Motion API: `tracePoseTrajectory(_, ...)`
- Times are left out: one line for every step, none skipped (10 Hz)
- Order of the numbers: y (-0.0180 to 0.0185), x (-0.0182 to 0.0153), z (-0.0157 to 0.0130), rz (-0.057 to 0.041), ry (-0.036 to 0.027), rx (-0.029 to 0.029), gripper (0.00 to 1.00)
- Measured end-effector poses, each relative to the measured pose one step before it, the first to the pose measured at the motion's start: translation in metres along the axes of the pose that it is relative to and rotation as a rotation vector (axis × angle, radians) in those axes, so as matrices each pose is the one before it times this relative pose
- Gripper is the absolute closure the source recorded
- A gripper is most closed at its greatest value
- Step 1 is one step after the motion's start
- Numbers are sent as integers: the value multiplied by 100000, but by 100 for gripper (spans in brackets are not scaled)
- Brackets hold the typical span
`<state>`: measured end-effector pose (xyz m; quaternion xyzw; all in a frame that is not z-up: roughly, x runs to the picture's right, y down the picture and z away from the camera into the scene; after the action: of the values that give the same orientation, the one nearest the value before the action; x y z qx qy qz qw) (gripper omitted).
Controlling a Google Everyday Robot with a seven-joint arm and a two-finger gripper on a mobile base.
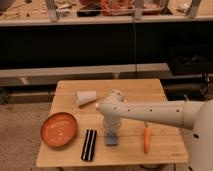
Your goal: Wipe the white sponge on the table
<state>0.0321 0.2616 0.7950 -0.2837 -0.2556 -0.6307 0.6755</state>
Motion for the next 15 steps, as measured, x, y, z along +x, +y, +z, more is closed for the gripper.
tracePoseTrajectory(-482,-1146,100,-2961,427,141,93)
tracePoseTrajectory(-166,-658,137,-1464,156,595,93)
tracePoseTrajectory(228,-793,188,-943,-185,665,93)
tracePoseTrajectory(600,-996,205,-970,-236,1183,93)
tracePoseTrajectory(809,-382,86,202,-667,1437,93)
tracePoseTrajectory(951,-147,75,675,-613,1262,93)
tracePoseTrajectory(1441,-208,53,1321,-405,1480,93)
tracePoseTrajectory(1775,-238,-89,1689,65,1543,93)
tracePoseTrajectory(1439,-130,-164,1717,182,1085,93)
tracePoseTrajectory(1433,-85,-314,1741,352,437,93)
tracePoseTrajectory(1148,27,-505,2592,521,1422,93)
tracePoseTrajectory(392,188,-236,1441,325,709,93)
tracePoseTrajectory(409,584,-369,1939,559,757,93)
tracePoseTrajectory(495,1071,-538,2474,952,679,93)
tracePoseTrajectory(75,1040,-480,1663,499,-31,93)
